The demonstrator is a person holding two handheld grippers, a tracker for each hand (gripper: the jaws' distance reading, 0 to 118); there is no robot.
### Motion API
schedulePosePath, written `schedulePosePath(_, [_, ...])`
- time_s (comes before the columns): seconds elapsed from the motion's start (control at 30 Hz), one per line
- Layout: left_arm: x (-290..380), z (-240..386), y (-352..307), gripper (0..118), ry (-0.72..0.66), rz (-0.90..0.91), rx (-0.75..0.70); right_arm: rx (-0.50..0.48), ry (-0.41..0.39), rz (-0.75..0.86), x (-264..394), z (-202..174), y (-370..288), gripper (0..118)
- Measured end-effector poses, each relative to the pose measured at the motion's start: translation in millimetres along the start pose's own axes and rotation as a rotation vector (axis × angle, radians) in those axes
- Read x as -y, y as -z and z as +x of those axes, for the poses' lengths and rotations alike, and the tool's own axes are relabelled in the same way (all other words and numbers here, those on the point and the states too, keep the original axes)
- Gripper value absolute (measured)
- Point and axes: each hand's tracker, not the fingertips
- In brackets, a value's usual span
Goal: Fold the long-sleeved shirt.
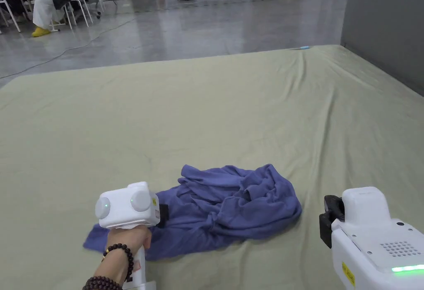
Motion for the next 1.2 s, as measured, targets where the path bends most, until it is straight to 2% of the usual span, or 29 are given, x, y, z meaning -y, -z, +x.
schedulePosePath(0.03, [-0.3, 2.5, -5.9, 0, -0.030, -0.004, 0.094, -0.004, 0.000, -0.006, -0.9, 0.6, 4.8, 0])
schedulePosePath(0.1, [1.4, 11.5, -15.5, 0, -0.006, -0.005, 0.055, -0.024, -0.006, -0.025, -8.4, 0.9, 22.3, 0])
schedulePosePath(0.13, [1.7, 7.4, -19.7, 0, 0.047, 0.009, 0.050, -0.049, -0.006, -0.044, -15.6, 1.5, 34.3, 5])
schedulePosePath(0.17, [3.1, 8.0, -25.4, 0, 0.066, 0.022, 0.049, -0.074, 0.005, -0.071, -23.8, 2.4, 48.1, 21])
schedulePosePath(0.2, [4.6, 7.0, -31.4, 0, 0.056, 0.033, 0.052, -0.092, 0.020, -0.092, -31.0, 3.4, 63.1, 59])
schedulePosePath(0.23, [5.7, 4.4, -38.0, 0, 0.043, 0.049, 0.062, -0.118, 0.024, -0.121, -37.3, 3.8, 81.7, 91])
schedulePosePath(0.27, [3.0, -3.8, -37.8, 0, 0.026, 0.063, 0.085, -0.113, 0.003, -0.162, -42.2, 2.7, 103.4, 111])
schedulePosePath(0.3, [3.6, -6.4, -43.7, 0, 0.011, 0.074, 0.093, -0.113, -0.011, -0.188, -44.8, 1.6, 121.2, 114])
schedulePosePath(0.43, [5.8, -14.4, -68.1, 0, 0.011, 0.123, 0.125, -0.075, -0.078, -0.405, -43.4, -6.3, 203.8, 111])
schedulePosePath(0.53, [4.0, -19.4, -77.3, 0, 0.001, 0.144, 0.146, -0.078, -0.063, -0.510, -25.4, -11.4, 246.6, 90])
schedulePosePath(0.57, [3.8, -20.0, -79.5, 0, -0.001, 0.145, 0.147, -0.077, -0.049, -0.521, -19.4, -13.3, 253.3, 81])
schedulePosePath(0.63, [3.7, -20.7, -82.7, 0, 0.005, 0.155, 0.150, -0.080, -0.058, -0.607, -6.9, -19.8, 265.5, 44])
schedulePosePath(0.67, [-5.9, -28.4, -69.0, 0, 0.007, 0.157, 0.155, -0.094, -0.080, -0.664, -0.6, -23.7, 270.7, 28])
schedulePosePath(0.7, [-7.4, -29.5, -68.4, 0, 0.008, 0.161, 0.156, -0.139, -0.079, -0.655, 2.1, -25.1, 269.3, 15])
schedulePosePath(0.73, [-9.4, -30.8, -68.9, 0, 0.007, 0.164, 0.156, -0.154, -0.074, -0.600, -1.7, -27.6, 260.8, 13])
schedulePosePath(0.77, [-11.5, -32.6, -69.2, 0, 0.008, 0.177, 0.152, -0.130, -0.084, -0.588, -8.5, -26.7, 255.4, 13])
schedulePosePath(0.93, [-27.4, -44.0, -102.9, 0, -0.011, 0.294, 0.131, -0.190, 0.070, -0.409, -53.0, 2.7, 217.8, 12])
schedulePosePath(1.1, [-56.1, -51.8, -175.6, 0, -0.021, 0.461, 0.136, -0.229, 0.075, -0.209, -129.8, 14.7, 173.8, 12])
schedulePosePath(1.2, [-86.7, -46.7, -227.0, 0, -0.005, 0.548, 0.138, -0.239, 0.039, -0.109, -186.7, 8.6, 152.6, 12])
